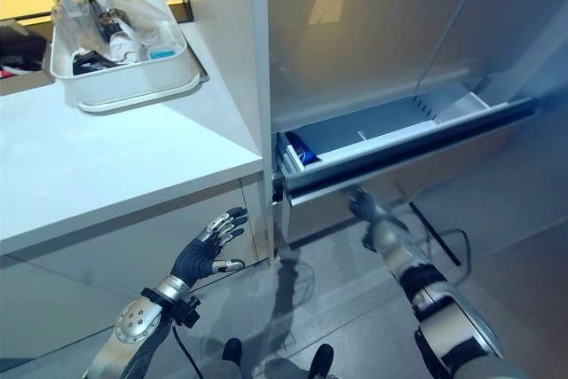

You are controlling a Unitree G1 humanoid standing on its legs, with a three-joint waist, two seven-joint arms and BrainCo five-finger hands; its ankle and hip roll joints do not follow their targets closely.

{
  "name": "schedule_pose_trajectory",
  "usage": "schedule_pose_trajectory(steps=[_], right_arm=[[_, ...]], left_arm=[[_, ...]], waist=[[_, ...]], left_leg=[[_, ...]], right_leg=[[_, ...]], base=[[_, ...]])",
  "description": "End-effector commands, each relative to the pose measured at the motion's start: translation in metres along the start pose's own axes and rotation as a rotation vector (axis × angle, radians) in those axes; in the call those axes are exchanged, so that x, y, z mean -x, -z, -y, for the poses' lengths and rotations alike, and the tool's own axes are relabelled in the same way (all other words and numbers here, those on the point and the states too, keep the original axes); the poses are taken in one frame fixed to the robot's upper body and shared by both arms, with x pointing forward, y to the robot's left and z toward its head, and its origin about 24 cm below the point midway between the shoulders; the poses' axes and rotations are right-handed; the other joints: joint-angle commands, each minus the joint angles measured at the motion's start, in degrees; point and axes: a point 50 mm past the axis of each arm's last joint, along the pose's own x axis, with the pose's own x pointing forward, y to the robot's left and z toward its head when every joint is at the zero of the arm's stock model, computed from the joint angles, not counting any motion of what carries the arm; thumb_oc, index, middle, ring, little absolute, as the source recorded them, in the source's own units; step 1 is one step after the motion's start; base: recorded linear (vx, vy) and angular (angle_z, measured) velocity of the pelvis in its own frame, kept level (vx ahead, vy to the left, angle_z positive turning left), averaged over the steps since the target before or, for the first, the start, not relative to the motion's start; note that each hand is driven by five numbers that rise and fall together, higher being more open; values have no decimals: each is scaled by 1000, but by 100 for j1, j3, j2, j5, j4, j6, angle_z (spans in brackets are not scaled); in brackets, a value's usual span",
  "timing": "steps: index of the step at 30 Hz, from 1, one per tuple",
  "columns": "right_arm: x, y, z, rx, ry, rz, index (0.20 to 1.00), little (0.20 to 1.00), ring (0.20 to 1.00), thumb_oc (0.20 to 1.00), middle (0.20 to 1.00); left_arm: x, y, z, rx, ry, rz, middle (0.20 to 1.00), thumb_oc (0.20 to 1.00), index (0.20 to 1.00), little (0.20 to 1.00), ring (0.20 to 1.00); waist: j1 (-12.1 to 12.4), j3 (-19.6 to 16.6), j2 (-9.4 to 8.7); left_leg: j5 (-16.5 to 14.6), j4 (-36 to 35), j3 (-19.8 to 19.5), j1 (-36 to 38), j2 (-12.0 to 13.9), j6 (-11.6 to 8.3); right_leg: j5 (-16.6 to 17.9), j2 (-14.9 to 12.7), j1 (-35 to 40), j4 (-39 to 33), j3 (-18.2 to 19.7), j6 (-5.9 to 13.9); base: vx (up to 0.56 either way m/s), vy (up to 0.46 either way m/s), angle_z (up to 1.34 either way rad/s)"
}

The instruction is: Take the drinks into the refrigerator

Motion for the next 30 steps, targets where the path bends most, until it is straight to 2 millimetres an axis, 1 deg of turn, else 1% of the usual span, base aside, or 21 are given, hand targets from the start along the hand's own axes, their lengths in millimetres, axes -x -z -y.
schedule_pose_trajectory(steps=[1, 4, 5, 6, 7, 10, 11, 12, 13, 14, 15, 16, 17, 19, 20, 21, 22, 23, 26, 28, 30], right_arm=[[-22, -67, 33, 98, 69, 257, 200, 200, 200, 200, 200], [-15, -54, 24, 49, 56, 226, 200, 200, 200, 200, 200], [-12, -46, 21, 26, 55, 201, 247, 247, 247, 247, 247], [-9, -39, 17, -4, 52, 176, 529, 529, 529, 529, 529], [-5, -30, 12, -35, 46, 146, 1000, 1000, 1000, 1000, 1000], [9, 2, -2, -121, 39, 29, 1000, 1000, 1000, 1000, 1000], [9, 2, -3, -121, 39, 28, 1000, 1000, 1000, 1000, 1000], [31, 40, -25, -284, 57, -140, 1000, 1000, 1000, 1000, 1000], [31, 40, -25, -285, 56, -141, 1000, 1000, 1000, 1000, 1000], [41, 52, -37, -346, 55, -200, 1000, 1000, 1000, 1000, 1000], [54, 66, -51, -405, 49, -277, 1000, 1000, 1000, 1000, 1000], [72, 83, -74, -485, 29, -392, 1000, 1000, 1000, 1000, 1000], [79, 88, -83, -512, 14, -429, 1000, 1000, 1000, 1000, 1000], [107, 104, -116, -599, -40, -578, 1000, 1000, 1000, 1000, 1000], [118, 108, -128, -631, -62, -632, 1000, 1000, 1000, 1000, 1000], [149, 117, -156, -697, -113, -779, 1000, 1000, 1000, 1000, 1000], [149, 117, -156, -697, -113, -778, 1000, 1000, 1000, 1000, 1000], [160, 119, -167, -737, -122, -837, 1000, 1000, 1000, 1000, 1000], [199, 121, -197, -761, -217, -993, 1000, 1000, 1000, 1000, 1000], [219, 122, -209, -762, -256, -1078, 1000, 1000, 1000, 1000, 1000], [231, 121, -217, -754, -290, -1126, 1000, 1000, 1000, 1000, 1000]], left_arm=[[-11, -32, 8, -19, 44, 179, 1000, 1000, 1000, 1000, 1000], [-10, -31, 6, -23, 20, 178, 1000, 1000, 1000, 1000, 1000], [-10, -31, 5, -25, 10, 178, 1000, 1000, 1000, 1000, 1000], [-9, -30, 3, -27, 1, 170, 1000, 1000, 1000, 1000, 1000], [-9, -28, 2, -27, -8, 165, 1000, 1000, 1000, 1000, 1000], [-8, -24, -1, -17, -34, 145, 1000, 1000, 1000, 1000, 1000], [-8, -24, -1, -17, -34, 145, 1000, 1000, 1000, 1000, 1000], [-6, -11, -4, 33, -81, 100, 1000, 1000, 1000, 1000, 1000], [-6, -10, -4, 33, -81, 99, 1000, 1000, 1000, 1000, 1000], [-4, -4, -6, 46, -106, 77, 1000, 1000, 1000, 1000, 1000], [-4, 0, -8, 37, -143, 62, 1000, 1000, 1000, 1000, 1000], [-2, 10, -8, 50, -189, 23, 1000, 1000, 1000, 1000, 1000], [-2, 16, -8, 59, -201, 1, 1000, 1000, 1000, 1000, 1000], [0, 39, -9, 83, -235, -96, 1000, 1000, 1000, 1000, 1000], [2, 52, -8, 97, -253, -155, 1000, 1000, 1000, 1000, 1000], [9, 79, -10, 119, -310, -279, 1000, 1000, 1000, 1000, 1000], [8, 79, -10, 119, -310, -278, 1000, 1000, 1000, 1000, 1000], [11, 90, -13, 93, -348, -334, 1000, 1000, 1000, 1000, 1000], [33, 139, -10, 68, -427, -612, 1000, 1000, 1000, 1000, 1000], [48, 162, -6, 114, -494, -763, 1000, 1000, 1000, 1000, 1000], [64, 180, -1, 231, -588, -889, 1000, 1000, 1000, 1000, 1000]], waist=[[322, 108, -225], [289, 99, -214], [268, 95, -212], [251, 90, -209], [227, 80, -206], [163, 49, -193], [164, 48, -192], [88, 35, -181], [91, 30, -181], [61, 24, -177], [24, 26, -170], [-16, 29, -152], [-44, 18, -160], [-126, -13, -146], [-170, -20, -136], [-246, -48, -105], [-246, -46, -102], [-294, -63, -91], [-405, -102, -44], [-496, -169, -25], [-569, -218, 0]], left_leg=[[-378, -40, -93, 67, -594, 563], [-415, -40, -67, 135, -591, 561], [-427, -40, -55, 158, -594, 562], [-439, -40, -47, 180, -598, 565], [-448, -40, -33, 204, -604, 568], [-473, -40, -19, 253, -611, 573], [-474, -40, -19, 253, -611, 573], [-484, -40, -5, 290, -612, 578], [-486, -40, -6, 292, -611, 578], [-490, -40, 0, 308, -608, 579], [-493, -40, 5, 319, -610, 581], [-528, -40, 26, 376, -589, 571], [-502, -40, 26, 360, -601, 576], [-502, -40, 38, 376, -592, 573], [-507, -40, 53, 389, -589, 573], [-519, -40, 69, 425, -588, 570], [-522, -40, 69, 428, -586, 569], [-531, -40, 85, 448, -585, 565], [-564, -40, 143, 528, -571, 551], [-560, -40, 180, 533, -580, 550], [-582, -40, 209, 578, -579, 544]], right_leg=[[-275, -122, 435, 227, -159, 328], [-289, -135, 481, 238, -159, 334], [-293, -140, 485, 248, -164, 336], [-299, -141, 495, 259, -161, 335], [-304, -143, 503, 275, -157, 337], [-321, -152, 530, 294, -147, 341], [-321, -152, 530, 293, -147, 341], [-335, -161, 554, 317, -143, 345], [-337, -160, 555, 318, -144, 345], [-342, -164, 563, 324, -147, 345], [-347, -171, 565, 334, -144, 345], [-379, -159, 603, 356, -144, 345], [-363, -171, 587, 354, -146, 343], [-377, -171, 583, 371, -140, 341], [-384, -170, 591, 379, -131, 338], [-400, -162, 595, 393, -111, 332], [-402, -160, 597, 393, -111, 332], [-411, -154, 599, 398, -98, 329], [-454, -126, 640, 417, -45, 318], [-457, -134, 632, 424, -25, 311], [-484, -124, 658, 438, 1, 299]], base=[[9, 16, 14], [4, 13, 14], [0, 0, 0], [20, 16, -5], [0, 0, 0], [4, 3, 1], [0, 0, 0], [0, 0, 0], [0, 0, 0], [0, 0, 0], [16, -2, -3], [11, 2, -4], [0, 0, 0], [0, 0, 0], [0, 0, 0], [14, 13, -4], [24, 14, -9], [14, 12, -14], [22, 18, -12], [27, 27, -6], [35, 16, -8]])
